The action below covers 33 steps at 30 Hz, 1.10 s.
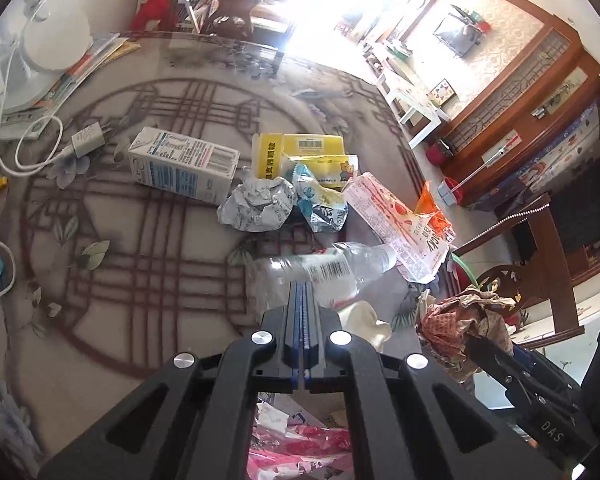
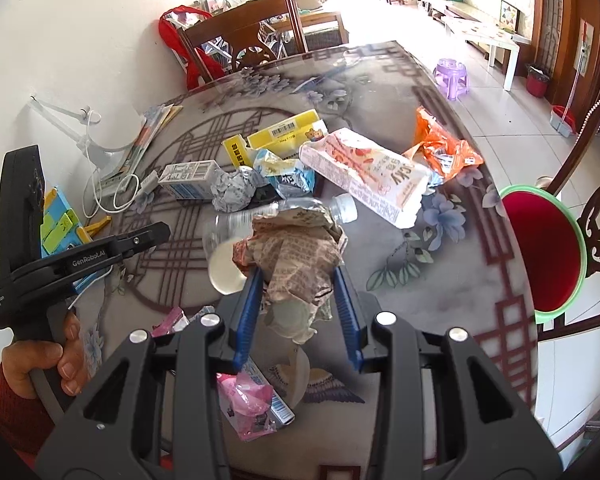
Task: Collect trash
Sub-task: 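Grasp the white paper cup with the left tool while the right tool holds paper, then carry the cup and paper to the red bin and release both tools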
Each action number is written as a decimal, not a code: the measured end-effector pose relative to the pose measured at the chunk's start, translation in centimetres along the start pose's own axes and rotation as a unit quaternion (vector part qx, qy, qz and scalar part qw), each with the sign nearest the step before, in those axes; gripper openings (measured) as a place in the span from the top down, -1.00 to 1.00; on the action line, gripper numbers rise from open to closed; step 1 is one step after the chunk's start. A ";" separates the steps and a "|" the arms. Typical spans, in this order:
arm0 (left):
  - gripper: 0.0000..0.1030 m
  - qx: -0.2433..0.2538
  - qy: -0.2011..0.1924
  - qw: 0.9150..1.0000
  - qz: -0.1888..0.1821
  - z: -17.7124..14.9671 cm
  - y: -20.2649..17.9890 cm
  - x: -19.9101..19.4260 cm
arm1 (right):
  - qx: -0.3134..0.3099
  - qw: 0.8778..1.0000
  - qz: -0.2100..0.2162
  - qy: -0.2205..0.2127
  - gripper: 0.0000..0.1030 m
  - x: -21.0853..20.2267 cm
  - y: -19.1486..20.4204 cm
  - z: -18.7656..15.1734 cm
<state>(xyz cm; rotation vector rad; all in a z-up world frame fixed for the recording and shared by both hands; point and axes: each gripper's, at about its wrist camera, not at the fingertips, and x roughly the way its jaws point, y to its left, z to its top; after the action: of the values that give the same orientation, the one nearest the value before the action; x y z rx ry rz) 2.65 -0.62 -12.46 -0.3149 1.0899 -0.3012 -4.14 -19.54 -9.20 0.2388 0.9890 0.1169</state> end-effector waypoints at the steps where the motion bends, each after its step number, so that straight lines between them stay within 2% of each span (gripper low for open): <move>1: 0.54 -0.004 0.004 1.000 -0.001 0.0 0.3 0.2 | 0.001 1.000 0.000 -0.001 0.30 0.0 -0.1 0.0; 2: -0.08 -0.008 0.008 1.000 -0.001 -0.1 0.7 0.1 | 0.002 1.000 0.000 0.000 0.30 0.0 -0.1 0.0; 3: -0.25 -0.015 0.011 1.000 -0.003 -0.4 1.1 0.3 | 0.003 1.000 -0.001 0.001 0.30 0.0 -0.2 0.0; 6: -0.27 -0.034 0.037 0.998 -0.025 -1.1 1.3 1.1 | 0.010 1.000 -0.002 0.005 0.30 0.2 -0.6 0.0; 7: -0.27 -0.031 0.044 0.998 -0.021 -1.3 1.0 1.4 | 0.012 1.000 -0.002 0.006 0.30 0.2 -0.7 0.0; 11: -0.39 0.015 0.092 0.995 -0.022 -2.2 -0.5 3.1 | 0.019 1.000 -0.005 0.006 0.29 0.2 -1.2 0.0; 16: -0.39 0.068 0.138 0.988 -0.008 -3.6 -2.0 5.5 | 0.029 1.000 -0.007 0.009 0.29 0.4 -2.0 -0.2; 20: -0.35 0.073 0.177 0.981 -0.012 -4.4 -2.7 7.3 | 0.032 0.999 -0.005 0.013 0.28 0.6 -2.1 -0.2; 22: -0.06 0.065 0.190 0.979 -0.026 -4.7 -2.7 7.9 | 0.032 0.999 -0.003 0.016 0.28 0.7 -2.1 -0.3; 23: 0.30 0.058 0.195 0.978 -0.033 -4.8 -2.6 8.1 | 0.033 0.999 -0.003 0.016 0.28 0.7 -2.2 -0.3; 24: 0.31 0.053 0.198 0.978 -0.036 -4.9 -2.5 8.3 | 0.033 0.999 -0.002 0.016 0.28 0.6 -2.2 -0.3; 33: 0.35 0.039 0.144 0.987 -0.058 -3.9 -2.7 5.6 | 0.037 0.999 -0.003 0.004 0.28 0.1 -2.4 -0.1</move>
<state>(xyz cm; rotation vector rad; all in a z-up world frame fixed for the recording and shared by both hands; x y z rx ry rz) 1.31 -5.69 -17.59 -0.2703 1.3429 -0.5046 -4.18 -21.83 -9.98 0.3037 1.0033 0.0752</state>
